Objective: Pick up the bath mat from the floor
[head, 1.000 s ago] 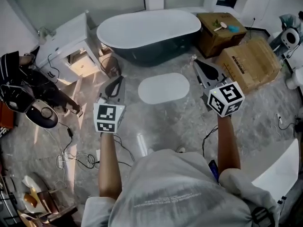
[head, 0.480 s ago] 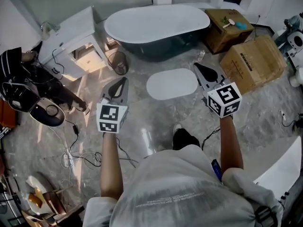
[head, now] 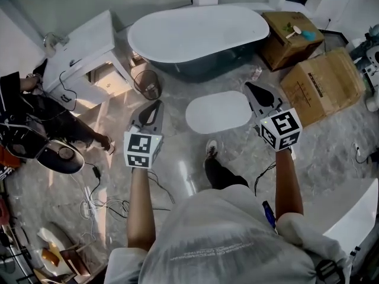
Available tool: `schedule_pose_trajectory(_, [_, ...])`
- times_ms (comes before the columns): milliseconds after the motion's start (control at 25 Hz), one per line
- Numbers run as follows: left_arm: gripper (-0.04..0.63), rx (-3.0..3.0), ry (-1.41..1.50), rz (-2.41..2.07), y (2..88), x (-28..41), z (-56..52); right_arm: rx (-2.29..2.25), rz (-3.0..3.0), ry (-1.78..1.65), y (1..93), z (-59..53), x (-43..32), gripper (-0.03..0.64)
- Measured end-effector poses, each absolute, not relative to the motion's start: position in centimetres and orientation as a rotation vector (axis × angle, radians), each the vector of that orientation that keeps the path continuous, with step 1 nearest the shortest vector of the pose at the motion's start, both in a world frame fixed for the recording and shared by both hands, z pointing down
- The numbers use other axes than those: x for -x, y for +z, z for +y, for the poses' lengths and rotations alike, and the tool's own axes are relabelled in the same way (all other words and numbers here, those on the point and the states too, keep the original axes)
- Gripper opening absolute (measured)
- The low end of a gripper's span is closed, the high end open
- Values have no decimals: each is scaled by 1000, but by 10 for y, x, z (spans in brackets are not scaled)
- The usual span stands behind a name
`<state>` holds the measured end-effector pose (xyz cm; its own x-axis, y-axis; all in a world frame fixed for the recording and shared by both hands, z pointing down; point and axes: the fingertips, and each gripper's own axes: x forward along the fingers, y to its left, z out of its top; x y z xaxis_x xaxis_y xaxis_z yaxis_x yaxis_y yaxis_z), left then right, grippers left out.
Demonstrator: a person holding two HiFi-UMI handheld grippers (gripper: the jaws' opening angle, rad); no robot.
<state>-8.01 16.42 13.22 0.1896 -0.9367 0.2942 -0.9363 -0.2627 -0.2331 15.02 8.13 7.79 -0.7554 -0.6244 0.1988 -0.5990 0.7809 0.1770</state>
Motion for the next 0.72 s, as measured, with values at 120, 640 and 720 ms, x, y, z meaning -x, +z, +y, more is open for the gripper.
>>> schedule_pose_trajectory(120, [20,2436,-622,1887,138,90,112,-953,-2726,-124,85,30,-138,6])
schedule_pose_trajectory(640, [20,2554,-653,1828,172,132,-84,-949,-2660,-50,117,-137,-69,7])
schedule_pose_trajectory(720, [20,2583,-647,1805,179,139,-101,-965,-2645,-35,125,-147,-58,6])
